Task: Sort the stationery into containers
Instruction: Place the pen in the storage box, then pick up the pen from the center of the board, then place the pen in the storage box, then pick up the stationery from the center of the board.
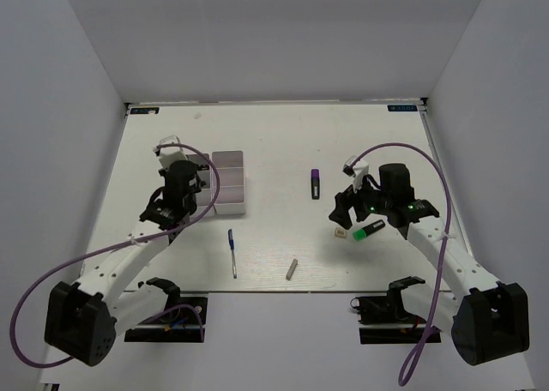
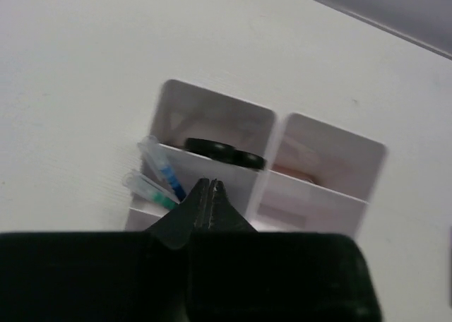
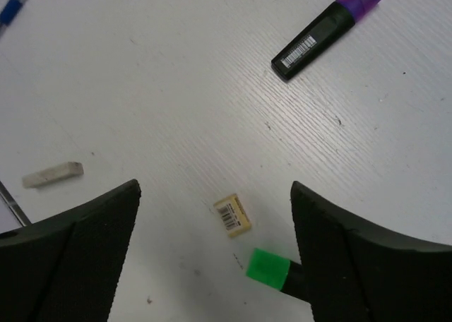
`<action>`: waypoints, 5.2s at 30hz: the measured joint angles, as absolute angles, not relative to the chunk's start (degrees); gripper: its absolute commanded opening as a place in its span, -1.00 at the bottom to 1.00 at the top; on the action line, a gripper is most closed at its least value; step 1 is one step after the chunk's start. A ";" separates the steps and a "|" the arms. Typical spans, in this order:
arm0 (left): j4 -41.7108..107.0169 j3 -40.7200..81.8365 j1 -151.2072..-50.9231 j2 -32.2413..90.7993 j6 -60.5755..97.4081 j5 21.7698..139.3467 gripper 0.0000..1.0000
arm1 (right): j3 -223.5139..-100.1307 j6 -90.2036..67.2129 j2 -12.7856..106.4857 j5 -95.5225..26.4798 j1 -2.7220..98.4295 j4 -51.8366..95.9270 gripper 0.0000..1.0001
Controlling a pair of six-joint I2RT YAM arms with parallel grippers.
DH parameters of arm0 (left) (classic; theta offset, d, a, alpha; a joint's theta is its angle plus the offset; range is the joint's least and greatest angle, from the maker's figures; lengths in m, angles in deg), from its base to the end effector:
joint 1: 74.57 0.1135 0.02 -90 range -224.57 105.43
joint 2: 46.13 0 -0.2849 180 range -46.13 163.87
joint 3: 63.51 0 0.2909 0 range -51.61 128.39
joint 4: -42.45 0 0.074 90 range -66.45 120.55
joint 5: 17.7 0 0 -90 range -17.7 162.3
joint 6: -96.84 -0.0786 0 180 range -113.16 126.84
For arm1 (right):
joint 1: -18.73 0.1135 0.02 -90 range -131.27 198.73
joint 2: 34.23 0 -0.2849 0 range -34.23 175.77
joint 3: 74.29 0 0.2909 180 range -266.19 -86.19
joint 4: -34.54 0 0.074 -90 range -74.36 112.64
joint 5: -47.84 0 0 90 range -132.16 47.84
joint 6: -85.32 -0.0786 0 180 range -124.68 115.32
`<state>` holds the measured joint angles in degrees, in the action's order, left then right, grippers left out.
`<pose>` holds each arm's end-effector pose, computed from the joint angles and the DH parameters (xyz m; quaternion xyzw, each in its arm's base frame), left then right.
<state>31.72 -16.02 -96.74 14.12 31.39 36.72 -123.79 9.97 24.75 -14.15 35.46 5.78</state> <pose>0.2847 -0.0666 0.2416 -0.1840 0.7926 0.0275 0.5807 0.2506 0.1139 0.2210 -0.3378 0.8119 0.2254 0.4195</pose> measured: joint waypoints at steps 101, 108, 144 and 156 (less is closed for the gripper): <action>57.64 -12.87 -110.14 32.13 5.75 41.23 -0.61 | -122.70 9.08 24.25 -6.85 29.99 7.75 -0.43; 40.75 -11.54 -114.05 19.26 9.65 43.94 -0.34 | -136.47 4.40 38.59 -11.51 32.25 2.81 -0.03; -24.69 -15.54 -133.92 -6.71 39.61 49.14 0.51 | -175.22 -11.12 86.39 -47.97 47.22 -10.02 -0.35; -24.52 -7.95 -133.96 -4.89 35.74 43.13 0.53 | -169.74 -6.99 82.37 -33.82 47.26 -7.99 -1.00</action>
<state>-24.52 -7.95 -133.96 -4.89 35.74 43.13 -169.74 -6.99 82.37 -33.82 47.26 -7.99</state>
